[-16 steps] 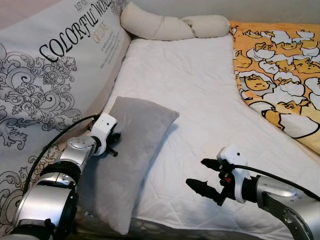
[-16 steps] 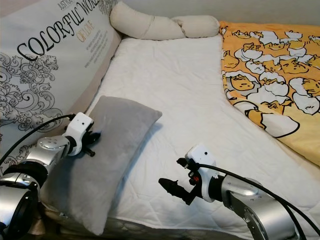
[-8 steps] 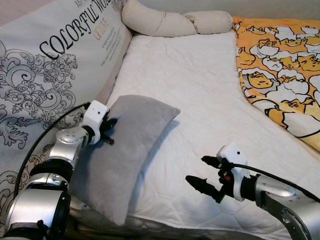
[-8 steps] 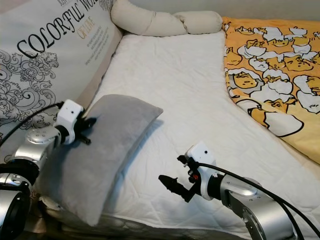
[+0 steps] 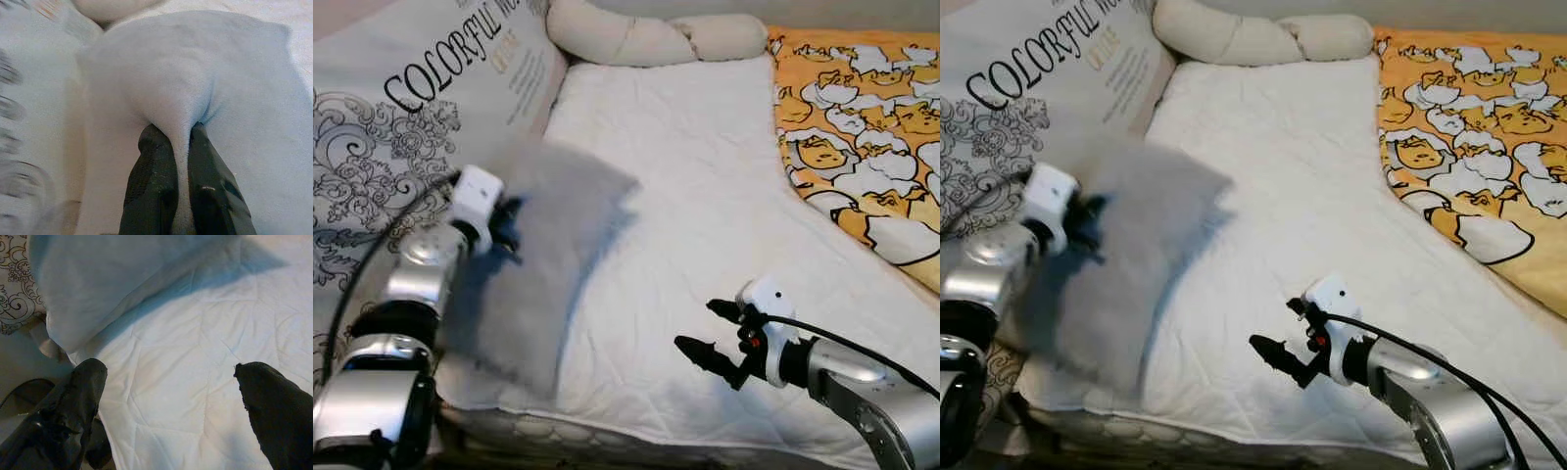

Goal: Clean up the room

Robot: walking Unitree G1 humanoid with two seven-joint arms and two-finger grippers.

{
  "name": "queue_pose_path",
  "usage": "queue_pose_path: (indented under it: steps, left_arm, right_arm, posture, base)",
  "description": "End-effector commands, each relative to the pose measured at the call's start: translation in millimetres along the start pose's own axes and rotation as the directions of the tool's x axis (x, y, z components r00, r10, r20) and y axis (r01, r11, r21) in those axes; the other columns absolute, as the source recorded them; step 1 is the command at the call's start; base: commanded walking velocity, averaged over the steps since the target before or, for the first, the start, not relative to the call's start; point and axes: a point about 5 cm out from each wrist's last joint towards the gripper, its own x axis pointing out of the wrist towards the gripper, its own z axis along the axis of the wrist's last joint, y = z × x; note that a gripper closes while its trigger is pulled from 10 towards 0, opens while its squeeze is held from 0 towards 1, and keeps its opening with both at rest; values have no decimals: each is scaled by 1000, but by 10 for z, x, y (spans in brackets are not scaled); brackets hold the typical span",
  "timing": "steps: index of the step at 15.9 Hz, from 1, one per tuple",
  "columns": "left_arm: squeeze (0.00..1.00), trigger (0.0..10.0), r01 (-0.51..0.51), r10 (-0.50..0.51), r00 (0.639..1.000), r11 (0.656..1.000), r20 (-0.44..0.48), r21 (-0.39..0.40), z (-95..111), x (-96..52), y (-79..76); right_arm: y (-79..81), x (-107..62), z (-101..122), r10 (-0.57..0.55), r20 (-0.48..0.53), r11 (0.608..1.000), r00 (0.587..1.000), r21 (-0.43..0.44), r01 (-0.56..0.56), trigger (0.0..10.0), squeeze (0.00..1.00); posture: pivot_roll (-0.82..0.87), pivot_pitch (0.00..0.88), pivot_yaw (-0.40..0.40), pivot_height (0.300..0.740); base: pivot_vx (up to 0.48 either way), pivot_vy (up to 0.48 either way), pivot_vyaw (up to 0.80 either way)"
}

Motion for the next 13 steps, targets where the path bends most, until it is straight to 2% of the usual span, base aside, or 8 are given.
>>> queue_pose_path:
  steps: [1,2,4,9,11,13]
  left_arm:
    - [0,0,-60,58,997,998,56,30,169,-30,142]
    - [0,0,-53,52,999,994,16,97,158,-44,147]
    - [0,0,-26,34,998,988,-49,155,99,-43,121]
    - [0,0,59,-26,985,979,-168,194,-63,40,-52]
    - [0,0,-7,62,967,976,-246,217,-163,69,-36]
    - [0,0,-70,135,936,977,-325,203,-259,72,-24]
  right_arm:
    - [-5,24,22,-5,6,1000,1000,-13,5,10000,0]
    - [2,54,20,4,6,1000,1000,-17,-4,10000,0]
    - [16,101,26,17,7,1000,1000,-18,-17,10000,0]
    - [16,173,40,31,12,999,999,-19,-31,10000,0]
    - [22,204,52,35,19,999,999,-17,-35,10000,0]
    - [33,244,43,39,21,999,999,-16,-38,10000,0]
  posture:
    - [-108,0,98,740]
    - [-99,0,97,740]
    - [-86,0,94,740]
    - [-76,0,90,740]
    - [-74,0,92,740]
    - [-77,0,100,740]
  base:
    - [0,0,0]
    - [0,0,0]
    - [0,0,0]
    - [0,0,0]
    - [0,0,0]
    - [0,0,0]
